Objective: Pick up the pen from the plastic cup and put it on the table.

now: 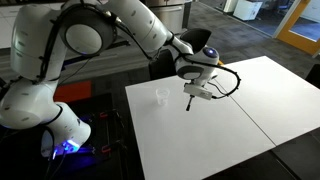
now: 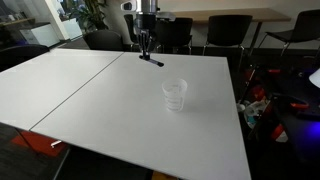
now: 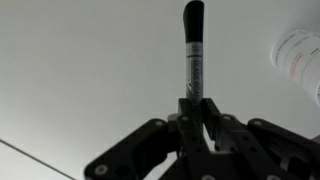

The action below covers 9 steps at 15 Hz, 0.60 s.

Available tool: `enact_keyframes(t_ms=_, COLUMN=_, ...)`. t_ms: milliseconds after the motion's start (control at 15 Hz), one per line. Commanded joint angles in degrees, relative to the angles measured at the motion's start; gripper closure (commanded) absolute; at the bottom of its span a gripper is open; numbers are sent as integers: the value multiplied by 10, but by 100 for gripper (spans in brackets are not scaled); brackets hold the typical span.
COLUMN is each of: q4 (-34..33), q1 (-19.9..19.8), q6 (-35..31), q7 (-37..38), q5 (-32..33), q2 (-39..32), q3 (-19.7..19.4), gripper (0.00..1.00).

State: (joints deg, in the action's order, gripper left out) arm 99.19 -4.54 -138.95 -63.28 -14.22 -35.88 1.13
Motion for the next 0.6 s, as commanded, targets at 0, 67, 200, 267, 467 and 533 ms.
enact_keyframes(t_ms=0, q4=-79, q1=-24, q6=48, q7=66, q5=23, q2=-50, q3=12, gripper=95)
enact_keyframes(t_ms=67, q4=-93, q1=-27, q6=57, q7=80, q5=24, q2=-61, q3=12, gripper=95)
enact_keyframes(t_ms=200, q4=-122, q1=-34, q6=72, q7=102, q5=24, q2=-84, q3=15, gripper=95)
enact_keyframes(t_ms=267, q4=-138, q1=-37, q6=77, q7=113, q5=23, q2=-98, q3=16, gripper=95)
enact_keyframes(t_ms=467, q4=-176, q1=-39, q6=97, q7=151, q5=26, q2=-129, q3=18, gripper=95)
enact_keyframes(t_ms=533, q4=-186, q1=-38, q6=99, q7=165, q5=30, q2=-139, q3=17, gripper=95)
